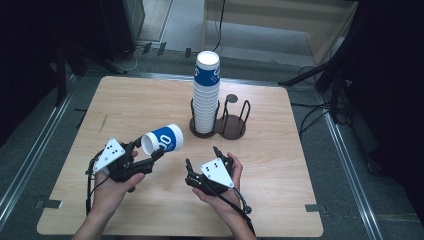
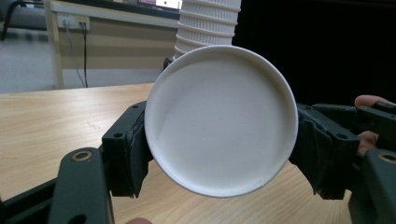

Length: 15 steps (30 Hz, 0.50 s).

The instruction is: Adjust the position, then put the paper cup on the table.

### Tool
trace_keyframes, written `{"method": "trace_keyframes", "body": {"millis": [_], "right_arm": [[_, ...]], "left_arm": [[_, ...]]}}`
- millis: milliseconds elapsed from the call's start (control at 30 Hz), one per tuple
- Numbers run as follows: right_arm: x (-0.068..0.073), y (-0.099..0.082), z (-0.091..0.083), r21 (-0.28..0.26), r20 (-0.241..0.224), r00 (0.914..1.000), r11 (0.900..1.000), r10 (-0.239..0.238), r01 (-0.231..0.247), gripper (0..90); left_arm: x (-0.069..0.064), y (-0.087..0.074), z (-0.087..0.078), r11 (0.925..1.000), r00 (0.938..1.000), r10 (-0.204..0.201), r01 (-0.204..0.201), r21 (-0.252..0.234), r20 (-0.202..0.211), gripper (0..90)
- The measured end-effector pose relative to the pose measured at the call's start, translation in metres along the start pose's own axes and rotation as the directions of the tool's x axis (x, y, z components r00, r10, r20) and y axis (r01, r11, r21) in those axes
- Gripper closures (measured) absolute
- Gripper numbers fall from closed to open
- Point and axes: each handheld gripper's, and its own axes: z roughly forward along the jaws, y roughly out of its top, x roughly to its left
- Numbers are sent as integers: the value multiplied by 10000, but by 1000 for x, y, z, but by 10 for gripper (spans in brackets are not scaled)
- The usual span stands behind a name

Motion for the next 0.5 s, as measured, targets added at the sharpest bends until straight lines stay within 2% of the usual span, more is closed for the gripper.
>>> {"method": "trace_keyframes", "body": {"millis": [167,333,433,500], "right_arm": [[0,-2,2,158,-88,9991,9990,415,-413,132],[2,-3,2,296,-382,9950,9954,917,-906,132],[2,-1,1,403,-702,9856,9877,1535,-1510,132],[2,1,0,524,-723,9779,9799,1959,-1925,111]], "left_arm": [[0,-1,0,9997,10000,-65,66,-246,38,282],[0,-3,0,9986,10000,-21,21,-530,12,283],[1,-4,0,9980,10000,16,-15,-631,4,283],[1,-5,0,9974,10000,10,-11,-716,-9,283]]}}
